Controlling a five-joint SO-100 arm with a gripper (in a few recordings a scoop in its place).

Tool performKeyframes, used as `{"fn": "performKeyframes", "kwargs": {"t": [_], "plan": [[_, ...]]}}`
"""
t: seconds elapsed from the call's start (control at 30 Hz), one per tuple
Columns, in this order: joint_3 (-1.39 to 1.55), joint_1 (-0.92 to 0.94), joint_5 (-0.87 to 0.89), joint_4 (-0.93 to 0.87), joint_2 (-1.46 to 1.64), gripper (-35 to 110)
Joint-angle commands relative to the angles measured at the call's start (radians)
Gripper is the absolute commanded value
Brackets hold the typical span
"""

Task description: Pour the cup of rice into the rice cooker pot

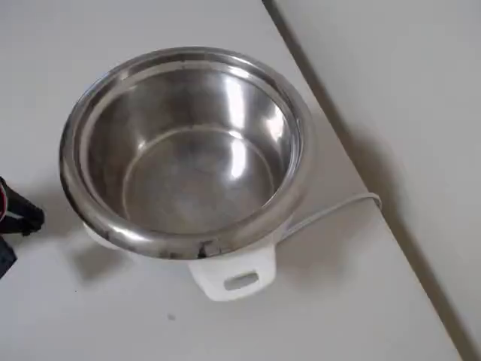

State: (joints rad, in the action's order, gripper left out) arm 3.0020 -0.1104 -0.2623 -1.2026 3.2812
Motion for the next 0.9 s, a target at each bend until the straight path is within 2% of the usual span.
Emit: {"fn": "performKeyframes", "kwargs": {"t": [0.0,0.1,0.3,0.6,0.87], "plan": [[-0.005,-0.034,-0.044,0.017,0.009,0],[-0.003,-0.034,-0.052,0.02,0.009,0],[0.031,-0.046,-0.382,0.04,0.009,0],[0.0,-0.304,-0.701,-0.049,0.012,1],[0.028,-0.433,-0.904,0.187,0.041,14]]}}
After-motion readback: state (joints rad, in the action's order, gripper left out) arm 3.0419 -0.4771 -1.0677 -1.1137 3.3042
